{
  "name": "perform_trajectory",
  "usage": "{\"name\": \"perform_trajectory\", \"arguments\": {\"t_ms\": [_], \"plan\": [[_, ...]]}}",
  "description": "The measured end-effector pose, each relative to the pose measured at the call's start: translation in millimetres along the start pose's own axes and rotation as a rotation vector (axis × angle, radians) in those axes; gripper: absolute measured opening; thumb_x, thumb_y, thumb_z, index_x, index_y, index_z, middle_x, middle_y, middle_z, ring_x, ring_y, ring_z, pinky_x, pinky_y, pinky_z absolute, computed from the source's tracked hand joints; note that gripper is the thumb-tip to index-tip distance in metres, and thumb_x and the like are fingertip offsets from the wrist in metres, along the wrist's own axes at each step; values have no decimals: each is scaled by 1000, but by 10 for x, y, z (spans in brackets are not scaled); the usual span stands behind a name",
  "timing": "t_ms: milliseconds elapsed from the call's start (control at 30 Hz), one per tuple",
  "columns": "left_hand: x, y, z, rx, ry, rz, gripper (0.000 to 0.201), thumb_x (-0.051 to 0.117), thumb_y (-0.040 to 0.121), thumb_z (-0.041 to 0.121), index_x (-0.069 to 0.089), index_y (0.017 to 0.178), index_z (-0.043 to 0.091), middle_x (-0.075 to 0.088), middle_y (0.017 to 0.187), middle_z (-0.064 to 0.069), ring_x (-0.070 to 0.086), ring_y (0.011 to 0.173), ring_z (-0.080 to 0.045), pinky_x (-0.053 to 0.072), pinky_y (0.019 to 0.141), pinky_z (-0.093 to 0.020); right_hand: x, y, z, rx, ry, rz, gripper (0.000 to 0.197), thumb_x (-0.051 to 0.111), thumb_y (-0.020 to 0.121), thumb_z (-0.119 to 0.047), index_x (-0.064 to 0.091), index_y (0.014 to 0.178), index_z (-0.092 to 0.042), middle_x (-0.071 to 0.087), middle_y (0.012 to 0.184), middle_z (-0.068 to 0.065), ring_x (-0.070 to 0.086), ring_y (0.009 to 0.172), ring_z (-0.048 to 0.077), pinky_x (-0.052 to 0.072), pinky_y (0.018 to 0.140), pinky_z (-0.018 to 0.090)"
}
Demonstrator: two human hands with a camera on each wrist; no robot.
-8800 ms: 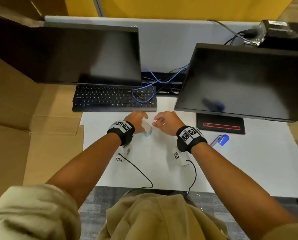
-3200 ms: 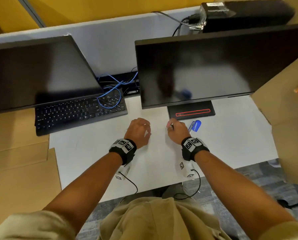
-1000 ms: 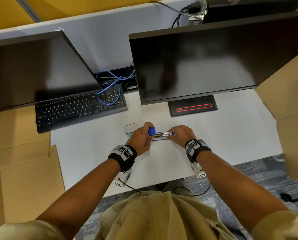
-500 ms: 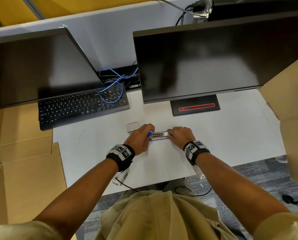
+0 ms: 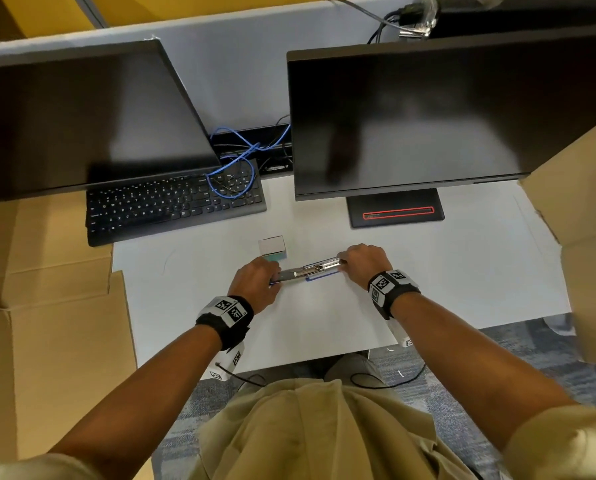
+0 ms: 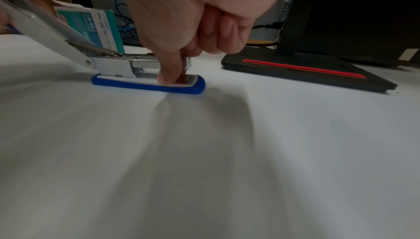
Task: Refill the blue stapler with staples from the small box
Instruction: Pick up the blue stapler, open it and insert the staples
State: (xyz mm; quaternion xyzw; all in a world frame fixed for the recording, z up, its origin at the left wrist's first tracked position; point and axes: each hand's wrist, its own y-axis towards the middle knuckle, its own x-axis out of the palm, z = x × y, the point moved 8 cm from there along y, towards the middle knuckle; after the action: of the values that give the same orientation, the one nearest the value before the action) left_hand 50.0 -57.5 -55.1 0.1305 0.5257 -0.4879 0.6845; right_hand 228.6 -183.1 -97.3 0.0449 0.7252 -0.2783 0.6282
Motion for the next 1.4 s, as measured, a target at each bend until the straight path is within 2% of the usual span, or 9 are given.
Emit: {"name": "perform_trajectory", "arguments": {"t_ms": [167, 467, 700, 767, 900, 1067, 1200, 1267, 1400], "plan": [[261, -55, -71, -2, 220, -69, 22, 60, 89, 28, 71, 101, 12, 65, 100, -14, 62, 88, -29, 50, 73, -33, 21, -34, 0, 5, 13, 9, 15, 55, 91, -28, 69, 90, -22, 69, 84, 2, 64, 76, 25, 41, 60, 28], [259, 80, 39, 11, 334, -67, 16, 59, 88, 17, 66, 100, 8, 65, 101, -13, 61, 91, -29, 49, 74, -35, 8, -105, 24, 53, 105, 33, 18, 56, 91, -33, 69, 85, -21, 68, 77, 2, 61, 68, 23, 41, 58, 27], [376, 149, 574, 319, 197, -3, 30, 65, 80, 2, 66, 110, 6, 67, 111, -13, 62, 99, -32, 53, 78, -38, 8, -155, 17, 81, 155, 34, 20, 57, 90, -35, 69, 87, -20, 70, 80, 3, 62, 70, 24, 45, 60, 29], [434, 124, 708, 386, 160, -16, 44, 66, 81, 5, 60, 124, 6, 61, 129, -13, 59, 112, -33, 51, 91, -40, 2, -165, 13, 85, 177, 29, 20, 56, 90, -35, 69, 88, -20, 70, 83, 4, 63, 74, 25, 47, 62, 31], [656, 90, 691, 401, 269, -108, 59, 50, 95, 15, 27, 149, 11, 26, 158, -5, 25, 145, -24, 17, 119, -32, 2, -198, 26, 84, 263, 4, 18, 61, 86, -35, 67, 91, -19, 71, 88, 4, 65, 80, 26, 53, 68, 34], [721, 90, 636, 427, 289, -102, 61, 46, 96, 12, 19, 151, 11, 17, 160, -5, 15, 148, -23, 6, 119, -29, -57, -288, 152, 132, 585, 93, 48, 55, 89, -20, 49, 135, -7, 62, 114, 13, 59, 105, 32, 49, 91, 38], [732, 109, 631, 424, 249, -102, 58, 45, 96, 14, 23, 150, 12, 20, 160, -5, 18, 148, -22, 9, 121, -30, -102, -311, 182, 120, 711, 150, 48, 42, 98, -12, 34, 145, -8, 62, 109, 12, 60, 97, 27, 50, 90, 35], [737, 121, 614, 418, 224, -113, 58, 46, 96, 15, 25, 149, 13, 23, 159, -4, 19, 147, -22, 13, 122, -32, -122, -340, 196, 133, 827, 183, 44, 47, 98, -16, 39, 141, -14, 66, 97, 7, 63, 84, 22, 53, 84, 33], [734, 133, 612, 421, 204, -109, 56, 48, 95, 14, 30, 148, 12, 28, 157, -5, 24, 146, -23, 15, 120, -31, -129, -370, 264, 191, 984, 268, 19, 70, 86, -19, 63, 103, -13, 72, 92, 3, 66, 80, 16, 55, 74, 27]]}}
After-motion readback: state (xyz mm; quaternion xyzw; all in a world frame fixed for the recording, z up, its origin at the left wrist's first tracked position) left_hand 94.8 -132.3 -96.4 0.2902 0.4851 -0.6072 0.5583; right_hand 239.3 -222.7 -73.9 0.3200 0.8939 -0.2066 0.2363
